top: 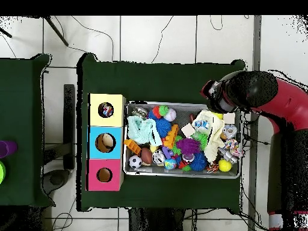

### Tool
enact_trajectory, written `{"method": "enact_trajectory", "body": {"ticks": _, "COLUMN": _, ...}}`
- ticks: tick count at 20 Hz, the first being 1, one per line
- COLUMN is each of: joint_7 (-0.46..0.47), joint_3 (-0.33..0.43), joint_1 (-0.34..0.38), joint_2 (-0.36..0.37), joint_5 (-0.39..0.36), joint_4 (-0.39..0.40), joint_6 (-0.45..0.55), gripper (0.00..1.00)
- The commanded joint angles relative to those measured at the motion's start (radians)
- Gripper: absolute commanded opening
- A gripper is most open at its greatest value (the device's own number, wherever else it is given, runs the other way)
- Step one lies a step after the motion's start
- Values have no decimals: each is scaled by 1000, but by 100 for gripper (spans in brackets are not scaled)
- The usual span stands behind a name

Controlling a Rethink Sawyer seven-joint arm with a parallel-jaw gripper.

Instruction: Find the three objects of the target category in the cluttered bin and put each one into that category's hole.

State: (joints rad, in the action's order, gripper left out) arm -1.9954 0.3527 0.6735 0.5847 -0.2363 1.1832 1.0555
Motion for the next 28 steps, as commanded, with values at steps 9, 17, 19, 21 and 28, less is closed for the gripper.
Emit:
{"method": "enact_trajectory", "body": {"ticks": 9, "joint_7": 289, "joint_3": 98, "joint_1": 18, "joint_2": -31, "joint_5": -56, "joint_4": 160, "joint_6": -8, "gripper": 100}}
{"method": "enact_trajectory", "body": {"ticks": 17, "joint_7": 280, "joint_3": 110, "joint_1": 27, "joint_2": -37, "joint_5": -59, "joint_4": 141, "joint_6": 12, "gripper": 100}}
{"method": "enact_trajectory", "body": {"ticks": 19, "joint_7": 286, "joint_3": 113, "joint_1": 37, "joint_2": -33, "joint_5": -57, "joint_4": 141, "joint_6": 24, "gripper": 100}}
{"method": "enact_trajectory", "body": {"ticks": 21, "joint_7": 298, "joint_3": 121, "joint_1": 51, "joint_2": -50, "joint_5": -55, "joint_4": 129, "joint_6": 30, "gripper": 100}}
{"method": "enact_trajectory", "body": {"ticks": 28, "joint_7": 312, "joint_3": 138, "joint_1": 85, "joint_2": -50, "joint_5": -62, "joint_4": 129, "joint_6": 43, "gripper": 100}}
